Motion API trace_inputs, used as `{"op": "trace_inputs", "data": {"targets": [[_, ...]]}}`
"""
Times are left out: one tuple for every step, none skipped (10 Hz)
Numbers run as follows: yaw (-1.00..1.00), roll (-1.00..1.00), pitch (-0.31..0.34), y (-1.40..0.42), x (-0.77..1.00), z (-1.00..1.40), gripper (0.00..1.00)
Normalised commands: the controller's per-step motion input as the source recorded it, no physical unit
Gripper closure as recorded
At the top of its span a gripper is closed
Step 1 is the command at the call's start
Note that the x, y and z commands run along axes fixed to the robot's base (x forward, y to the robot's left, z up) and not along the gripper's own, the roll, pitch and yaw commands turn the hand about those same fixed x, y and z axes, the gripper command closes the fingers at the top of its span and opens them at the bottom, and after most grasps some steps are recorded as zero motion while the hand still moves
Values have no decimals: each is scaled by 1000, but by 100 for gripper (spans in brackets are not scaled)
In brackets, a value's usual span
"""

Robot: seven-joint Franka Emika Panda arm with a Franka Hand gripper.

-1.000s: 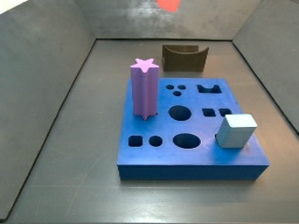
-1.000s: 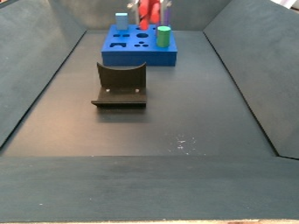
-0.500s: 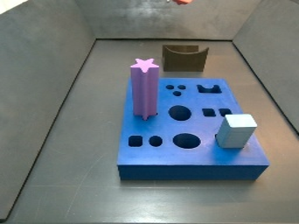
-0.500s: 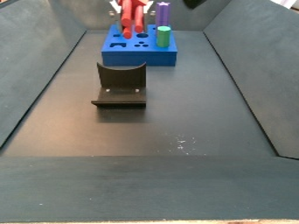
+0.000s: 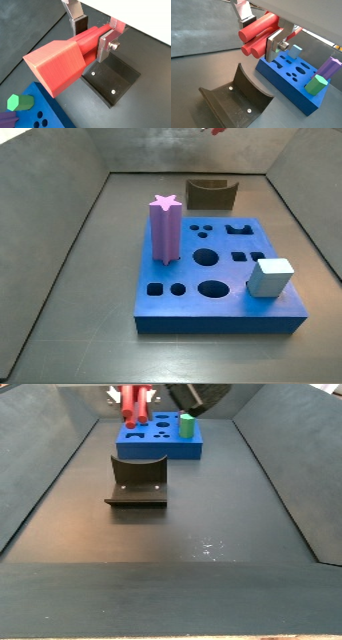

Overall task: Pick up the 3 prong object. Move up. Place the 3 prong object on the fixture. Regrasp the 3 prong object. Move to above the board. Insert the 3 prong object.
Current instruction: Place the 3 prong object on the fixture, then regrasp the 3 prong object.

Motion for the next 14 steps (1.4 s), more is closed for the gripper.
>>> {"op": "trace_inputs", "data": {"targets": [[-107, -1000, 31, 77, 120, -1000, 100], [-123, -1000, 32, 88, 128, -1000, 100], [-127, -1000, 52, 89, 143, -1000, 100], [-132, -1000, 70, 97, 154, -1000, 100], [-143, -960, 74, 108, 167, -1000, 100], [-140, -799, 64, 115, 178, -1000, 100], [-132, -632, 55, 121, 186, -1000, 100], [-125, -414, 46, 116, 176, -870, 100], [-117, -280, 41, 91, 148, -675, 100], [-111, -212, 29, 66, 115, -473, 100], [-108, -188, 8, 57, 97, -269, 100], [0, 0, 0, 0, 0, 0, 0], [-71, 28, -38, 0, 0, 1000, 0], [-66, 29, -37, 1, -3, 1000, 0]]}}
